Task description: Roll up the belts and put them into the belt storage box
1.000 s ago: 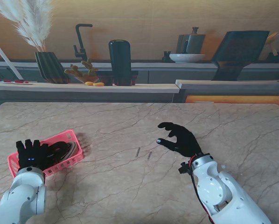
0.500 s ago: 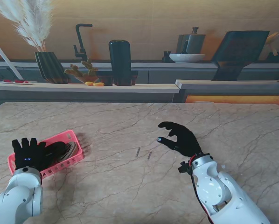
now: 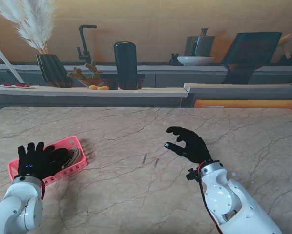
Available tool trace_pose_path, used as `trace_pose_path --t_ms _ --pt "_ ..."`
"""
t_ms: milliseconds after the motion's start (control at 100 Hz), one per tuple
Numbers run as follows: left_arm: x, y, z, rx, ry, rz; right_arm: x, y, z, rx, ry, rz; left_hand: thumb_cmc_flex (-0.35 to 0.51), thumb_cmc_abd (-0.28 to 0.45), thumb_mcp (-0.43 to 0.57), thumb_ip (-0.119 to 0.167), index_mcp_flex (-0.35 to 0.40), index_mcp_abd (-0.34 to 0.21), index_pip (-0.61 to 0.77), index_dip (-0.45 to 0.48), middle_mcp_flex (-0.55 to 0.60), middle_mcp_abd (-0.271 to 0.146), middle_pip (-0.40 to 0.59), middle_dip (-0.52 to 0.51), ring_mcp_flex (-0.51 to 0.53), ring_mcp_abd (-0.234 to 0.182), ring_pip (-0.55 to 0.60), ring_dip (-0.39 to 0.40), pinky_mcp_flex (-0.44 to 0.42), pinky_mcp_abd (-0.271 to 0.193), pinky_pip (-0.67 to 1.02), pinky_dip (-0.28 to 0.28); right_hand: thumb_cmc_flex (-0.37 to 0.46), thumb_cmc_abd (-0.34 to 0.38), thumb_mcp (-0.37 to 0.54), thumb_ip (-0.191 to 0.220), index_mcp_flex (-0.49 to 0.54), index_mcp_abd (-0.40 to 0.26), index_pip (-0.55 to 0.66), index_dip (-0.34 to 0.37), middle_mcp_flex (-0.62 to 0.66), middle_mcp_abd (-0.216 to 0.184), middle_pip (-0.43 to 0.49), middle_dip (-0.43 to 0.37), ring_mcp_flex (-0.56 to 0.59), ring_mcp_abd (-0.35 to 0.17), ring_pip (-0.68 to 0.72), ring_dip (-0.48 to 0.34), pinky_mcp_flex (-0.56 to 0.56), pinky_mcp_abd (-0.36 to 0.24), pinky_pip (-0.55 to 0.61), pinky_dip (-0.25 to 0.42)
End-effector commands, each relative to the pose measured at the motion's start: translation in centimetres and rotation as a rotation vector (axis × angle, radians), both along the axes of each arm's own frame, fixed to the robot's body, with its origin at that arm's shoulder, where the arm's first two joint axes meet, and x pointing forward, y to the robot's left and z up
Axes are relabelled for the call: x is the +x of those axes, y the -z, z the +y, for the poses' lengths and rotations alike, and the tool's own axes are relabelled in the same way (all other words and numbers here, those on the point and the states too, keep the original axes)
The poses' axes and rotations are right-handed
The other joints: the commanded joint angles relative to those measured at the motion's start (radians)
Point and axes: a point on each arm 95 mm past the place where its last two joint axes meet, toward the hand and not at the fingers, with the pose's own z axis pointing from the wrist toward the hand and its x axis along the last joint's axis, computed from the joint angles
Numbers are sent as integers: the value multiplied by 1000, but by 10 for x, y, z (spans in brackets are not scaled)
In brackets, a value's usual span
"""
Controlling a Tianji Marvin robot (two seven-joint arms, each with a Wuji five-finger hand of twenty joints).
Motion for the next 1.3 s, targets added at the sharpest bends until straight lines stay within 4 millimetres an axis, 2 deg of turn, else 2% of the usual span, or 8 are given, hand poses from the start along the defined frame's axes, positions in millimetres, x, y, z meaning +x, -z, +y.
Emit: trace_pose_path --t_ms 0,30,170,520,680,720,890,1290 --pt "-4 -5 -14 -68 38 -24 -1 -1 3 10 -6 -11 41 2 -46 9 5 -1 -43 -13 11 25 -29 -9 2 22 -17 -12 12 26 -22 21 13 25 -18 40 -3 0 12 15 16 -2 20 7 28 -13 23 17 2 -3 28 19" --pt "-4 -7 -17 -96 58 -33 -1 -1 3 10 -6 -13 82 38 -140 22 7 -3 -44 -11 21 24 -29 -6 10 21 -11 -8 20 26 -19 24 12 21 -16 40 -11 5 11 16 12 -3 23 9 26 -15 23 17 2 -5 28 18" --pt "0 -11 -34 -213 178 -63 -1 -1 3 8 -10 -23 134 69 -207 58 60 2 -8 17 79 28 -18 7 56 27 15 4 71 39 1 30 1 -2 4 39 -22 13 13 20 10 -10 34 13 20 -19 10 8 0 -10 25 13" --pt "12 -6 -86 -656 368 -62 -2 0 0 2 -56 -24 114 115 -326 62 125 19 10 64 186 43 -16 42 128 40 57 34 81 30 150 59 -48 -121 107 17 -71 20 7 24 4 -34 1 -9 0 -45 -209 -131 -11 -38 -107 -74" --pt "15 -5 -105 -816 443 -10 -4 0 1 7 -82 -28 109 127 -368 62 119 13 -28 49 187 41 -41 33 132 41 41 24 46 26 236 22 -96 -149 111 9 -90 18 -3 19 -5 -38 -25 -21 -37 -47 -298 -188 -32 -42 -156 -103" --pt "15 -5 -109 -855 459 4 -5 -1 1 6 -90 -30 131 131 -415 68 125 16 -39 46 190 48 -47 30 135 47 35 17 36 31 280 -42 -109 -155 104 5 -106 16 -9 17 -16 -37 -33 -24 -45 -48 -305 -193 -38 -39 -160 -105" --pt "14 -7 -118 -971 538 46 -11 -1 0 -3 -130 -43 139 114 -425 74 90 2 -69 36 183 42 -74 20 141 45 11 4 39 36 270 -62 -131 -174 26 -10 -171 10 -32 13 -71 -33 -64 -34 -72 -46 -330 -205 -57 -25 -176 -105" --pt "15 -7 -140 -1209 636 18 -28 -6 0 74 -159 -85 145 110 -406 74 98 -10 -73 32 225 39 -82 21 198 53 19 9 96 48 284 -62 -187 -144 31 -3 -166 10 -37 12 -78 -25 -85 -37 -73 -37 -331 -199 -63 -12 -182 -92"
